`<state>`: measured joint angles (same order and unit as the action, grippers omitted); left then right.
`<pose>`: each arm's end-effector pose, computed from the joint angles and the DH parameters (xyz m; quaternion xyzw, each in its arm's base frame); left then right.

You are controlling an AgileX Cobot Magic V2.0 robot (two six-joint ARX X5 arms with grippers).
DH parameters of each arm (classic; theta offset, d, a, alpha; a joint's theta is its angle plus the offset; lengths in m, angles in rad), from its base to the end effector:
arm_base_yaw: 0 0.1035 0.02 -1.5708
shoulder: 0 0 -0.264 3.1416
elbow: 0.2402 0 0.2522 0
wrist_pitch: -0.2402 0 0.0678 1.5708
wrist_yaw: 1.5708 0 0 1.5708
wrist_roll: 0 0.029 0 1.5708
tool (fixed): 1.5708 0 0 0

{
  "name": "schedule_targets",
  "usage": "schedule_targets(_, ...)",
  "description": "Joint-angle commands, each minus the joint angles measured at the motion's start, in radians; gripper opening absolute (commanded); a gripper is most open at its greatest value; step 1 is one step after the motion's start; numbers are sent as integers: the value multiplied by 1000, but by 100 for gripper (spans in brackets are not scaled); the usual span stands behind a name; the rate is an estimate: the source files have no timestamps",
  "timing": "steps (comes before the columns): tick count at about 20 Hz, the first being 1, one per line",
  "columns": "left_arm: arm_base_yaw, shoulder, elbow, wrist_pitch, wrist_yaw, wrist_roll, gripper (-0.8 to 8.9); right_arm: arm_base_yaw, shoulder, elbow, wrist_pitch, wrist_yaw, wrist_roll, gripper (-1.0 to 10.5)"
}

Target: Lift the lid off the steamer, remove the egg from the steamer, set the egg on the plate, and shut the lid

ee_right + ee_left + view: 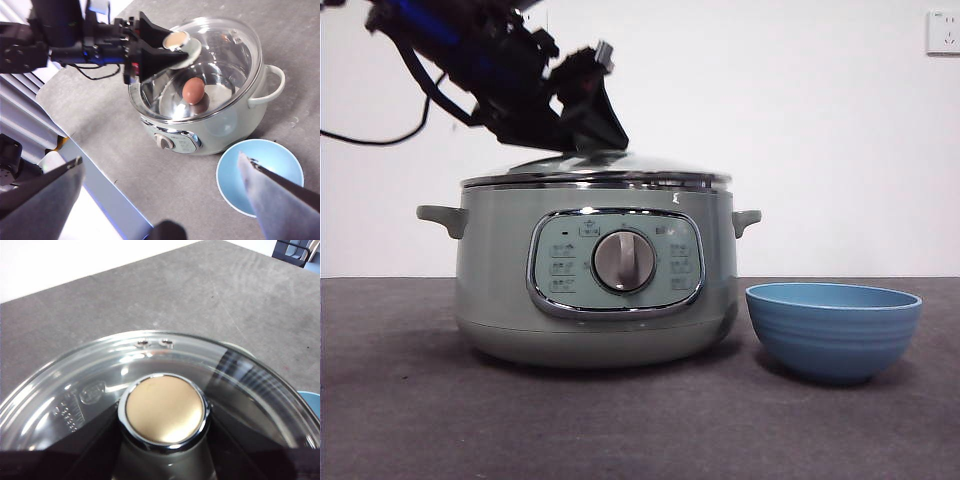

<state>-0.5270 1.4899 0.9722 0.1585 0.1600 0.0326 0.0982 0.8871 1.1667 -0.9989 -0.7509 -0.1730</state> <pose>0.2842 -0.1707 0.2636 0.0477 0.1702 -0.3342 0.9258 0.1365 0.0333 0.3748 0.0387 0.2988 0.4129 0.8595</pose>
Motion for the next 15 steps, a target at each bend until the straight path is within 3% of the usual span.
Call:
schedule_targets(1, -2, -81, 17, 34, 6, -10, -8, 2, 0, 0, 2, -2, -1, 536)
schedule_targets(4, -2, -166, 49, -5, 6, -10, -8, 2, 3, 0, 2, 0, 0, 536)
schedule_targets(8, -2, -321, 130, -208, 1, -9, -8, 2, 23, 0, 13, -1, 1, 536)
schedule_targets(13, -2, -558, 196, -460, -3, -5, -8, 52, 81, 0, 156, 3, 90, 537)
schedule_targets(15, -2, -652, 207, -562, -31, -6, -8, 113, 122, 0, 232, 62, 141, 536)
